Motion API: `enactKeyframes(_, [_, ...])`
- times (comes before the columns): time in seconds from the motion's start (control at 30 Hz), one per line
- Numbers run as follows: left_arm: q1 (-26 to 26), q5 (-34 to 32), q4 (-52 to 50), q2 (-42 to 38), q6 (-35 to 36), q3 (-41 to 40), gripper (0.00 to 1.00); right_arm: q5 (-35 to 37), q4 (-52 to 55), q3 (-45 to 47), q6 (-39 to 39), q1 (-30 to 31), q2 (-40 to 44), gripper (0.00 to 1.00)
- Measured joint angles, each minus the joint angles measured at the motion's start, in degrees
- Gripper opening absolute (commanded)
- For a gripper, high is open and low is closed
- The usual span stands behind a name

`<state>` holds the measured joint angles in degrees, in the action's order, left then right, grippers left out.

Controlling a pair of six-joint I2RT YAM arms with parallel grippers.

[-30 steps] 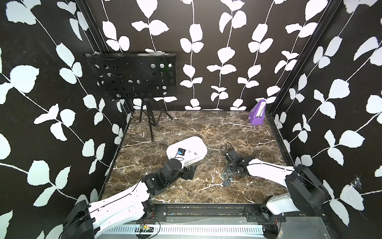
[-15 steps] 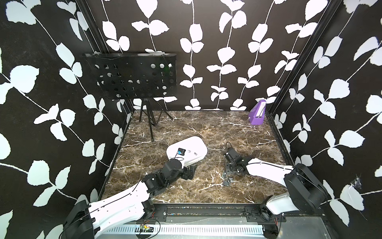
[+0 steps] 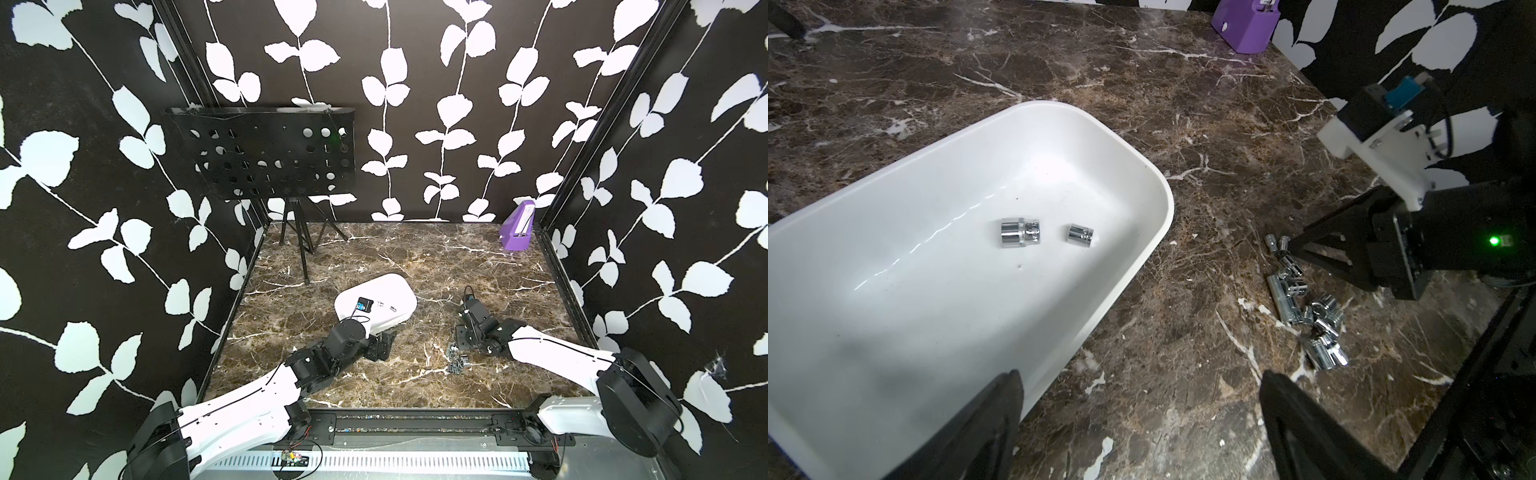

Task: Put the socket on the desktop into the storage box
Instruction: Pick up the socket head from the center of the board.

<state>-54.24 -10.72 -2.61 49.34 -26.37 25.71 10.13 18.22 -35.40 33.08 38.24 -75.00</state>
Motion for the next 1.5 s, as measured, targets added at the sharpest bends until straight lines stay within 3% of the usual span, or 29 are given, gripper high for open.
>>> enactKeyframes(1.5, [0.0, -0.02, 0.0, 0.15, -0.11, 0.0, 0.89, 2.56, -1.01, -0.11, 2.97, 0.0, -6.16, 0.27])
